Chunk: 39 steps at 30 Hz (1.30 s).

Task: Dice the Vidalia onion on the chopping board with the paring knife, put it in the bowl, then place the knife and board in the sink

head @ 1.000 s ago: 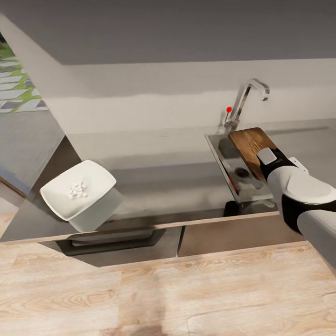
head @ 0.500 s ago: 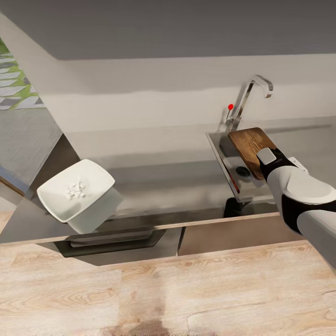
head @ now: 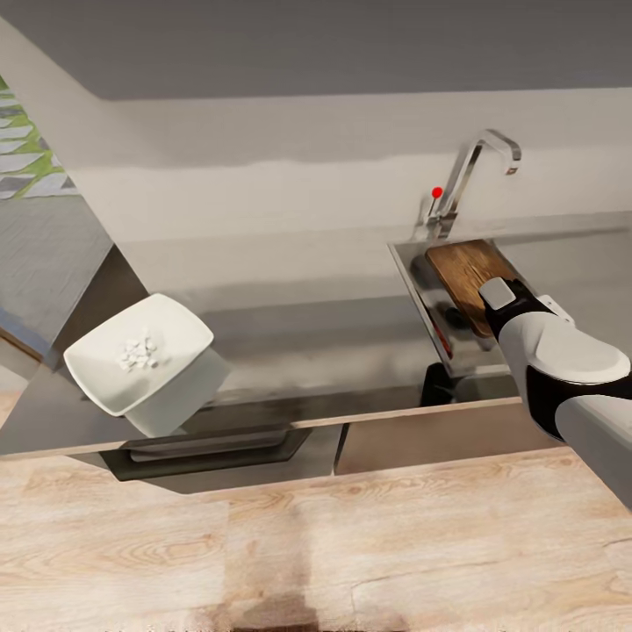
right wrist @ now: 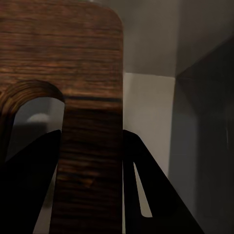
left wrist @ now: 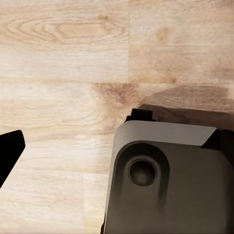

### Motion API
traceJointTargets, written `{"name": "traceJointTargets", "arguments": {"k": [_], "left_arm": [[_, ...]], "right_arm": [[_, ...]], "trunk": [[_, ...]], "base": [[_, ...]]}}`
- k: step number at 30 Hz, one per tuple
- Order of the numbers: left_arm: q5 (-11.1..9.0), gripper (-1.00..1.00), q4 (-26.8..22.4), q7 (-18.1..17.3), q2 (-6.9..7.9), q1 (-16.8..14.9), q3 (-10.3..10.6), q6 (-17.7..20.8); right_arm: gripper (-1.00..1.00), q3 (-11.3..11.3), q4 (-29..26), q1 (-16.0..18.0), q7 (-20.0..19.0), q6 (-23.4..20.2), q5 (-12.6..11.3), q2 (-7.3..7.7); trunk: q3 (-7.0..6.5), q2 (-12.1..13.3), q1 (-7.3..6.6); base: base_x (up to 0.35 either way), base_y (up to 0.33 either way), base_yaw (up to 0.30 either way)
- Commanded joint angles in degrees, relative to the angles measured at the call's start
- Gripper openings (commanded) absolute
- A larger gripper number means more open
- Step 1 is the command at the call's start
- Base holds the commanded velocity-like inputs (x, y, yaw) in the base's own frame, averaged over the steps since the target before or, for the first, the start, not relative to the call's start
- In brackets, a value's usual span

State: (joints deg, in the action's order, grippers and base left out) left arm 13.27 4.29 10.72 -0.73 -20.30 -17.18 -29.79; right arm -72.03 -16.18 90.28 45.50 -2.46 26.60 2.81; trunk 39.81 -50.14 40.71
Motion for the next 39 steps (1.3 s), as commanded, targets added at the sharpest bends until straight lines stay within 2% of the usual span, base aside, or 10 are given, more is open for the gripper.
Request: {"name": "traceJointTargets", "arguments": {"k": [1, 24, 39], "left_arm": [[0.6, 1.0, 0.2, 0.4, 0.02, -0.1, -0.3, -0.3], [0.6, 1.0, 0.3, 0.5, 0.03, -0.1, -0.3, -0.3], [0.6, 1.0, 0.3, 0.4, 0.03, -0.1, -0.3, -0.3]], "right_arm": [[-1.0, -0.3, 0.0, 0.1, 0.1, -0.3, 0.6, -0.04], [-1.0, -0.3, 0.0, 0.1, 0.2, -0.3, 0.6, -0.09], [-1.0, -0.3, 0.0, 0.1, 0.2, -0.3, 0.6, -0.09]], "trunk": [[0.1, 0.0, 0.01], [0.22, 0.0, 0.01], [1.32, 0.0, 0.01]], "base": [[0.006, 0.0, 0.0], [0.037, -0.016, 0.0], [0.0, 0.0, 0.085]]}}
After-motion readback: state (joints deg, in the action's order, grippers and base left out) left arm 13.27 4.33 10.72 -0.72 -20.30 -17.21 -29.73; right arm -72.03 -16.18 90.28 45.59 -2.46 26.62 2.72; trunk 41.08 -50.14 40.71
